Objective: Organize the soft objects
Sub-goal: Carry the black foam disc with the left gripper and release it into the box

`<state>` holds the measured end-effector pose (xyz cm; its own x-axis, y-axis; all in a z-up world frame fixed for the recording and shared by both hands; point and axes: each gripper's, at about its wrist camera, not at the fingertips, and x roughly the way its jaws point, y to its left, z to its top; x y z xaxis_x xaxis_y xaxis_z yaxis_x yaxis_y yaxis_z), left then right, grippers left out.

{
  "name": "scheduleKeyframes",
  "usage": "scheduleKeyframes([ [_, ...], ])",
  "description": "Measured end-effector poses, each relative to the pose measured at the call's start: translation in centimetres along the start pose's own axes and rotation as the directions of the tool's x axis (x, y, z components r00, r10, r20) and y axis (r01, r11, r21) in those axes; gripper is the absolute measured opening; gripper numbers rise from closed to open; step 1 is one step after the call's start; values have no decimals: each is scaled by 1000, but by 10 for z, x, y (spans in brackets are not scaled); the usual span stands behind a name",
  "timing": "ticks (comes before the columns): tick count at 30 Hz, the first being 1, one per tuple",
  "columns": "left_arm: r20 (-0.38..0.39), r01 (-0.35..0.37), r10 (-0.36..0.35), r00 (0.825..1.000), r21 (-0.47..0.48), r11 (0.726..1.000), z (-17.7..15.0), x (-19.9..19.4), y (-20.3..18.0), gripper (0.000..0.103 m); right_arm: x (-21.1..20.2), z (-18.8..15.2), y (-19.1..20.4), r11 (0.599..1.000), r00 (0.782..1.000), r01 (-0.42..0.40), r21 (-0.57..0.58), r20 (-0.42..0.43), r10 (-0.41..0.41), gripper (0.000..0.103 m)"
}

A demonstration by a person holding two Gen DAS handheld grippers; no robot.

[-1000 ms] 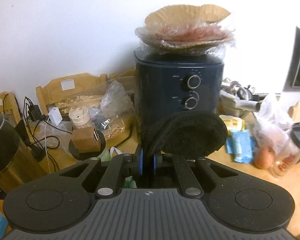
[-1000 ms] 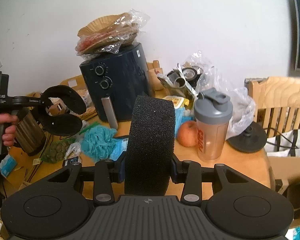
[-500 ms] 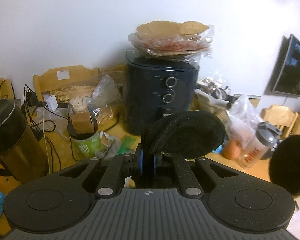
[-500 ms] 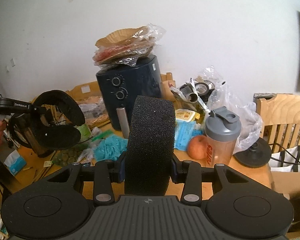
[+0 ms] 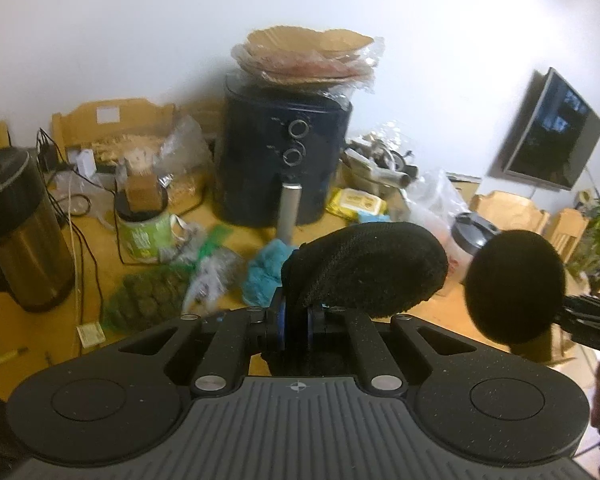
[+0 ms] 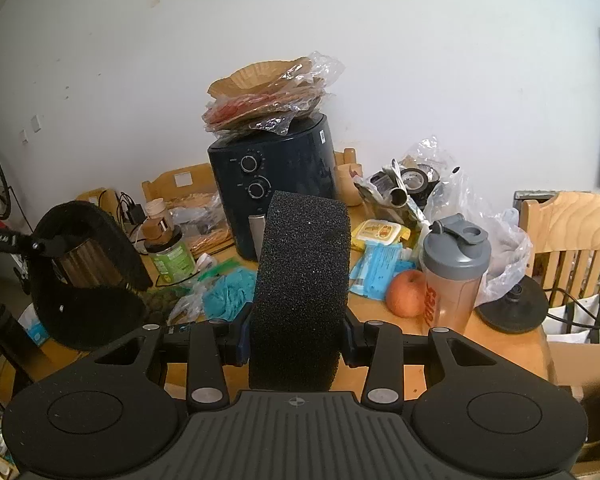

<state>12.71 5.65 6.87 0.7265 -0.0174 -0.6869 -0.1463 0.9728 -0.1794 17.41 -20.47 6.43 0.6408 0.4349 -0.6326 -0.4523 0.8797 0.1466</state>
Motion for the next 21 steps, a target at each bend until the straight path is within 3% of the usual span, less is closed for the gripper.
scheduleKeyframes([
  [15,-74,154,-156,985,-26,988,-45,-4,-33,10,-19,-6,11,1000,1000,1,-11,12,-1,44],
  [18,-72,214,-214,974,-9,977,-54,-5,-41,23,-21,-8,12,1000,1000,3,-10,12,-3,44],
  [20,-81,209,-208,975,13,978,-60,-4,-46,41,-24,-10,13,1000,1000,3,-8,11,-3,44],
  [21,-86,201,-197,976,31,979,-64,-5,-48,45,-26,-10,13,1000,1000,4,-8,10,-4,44],
])
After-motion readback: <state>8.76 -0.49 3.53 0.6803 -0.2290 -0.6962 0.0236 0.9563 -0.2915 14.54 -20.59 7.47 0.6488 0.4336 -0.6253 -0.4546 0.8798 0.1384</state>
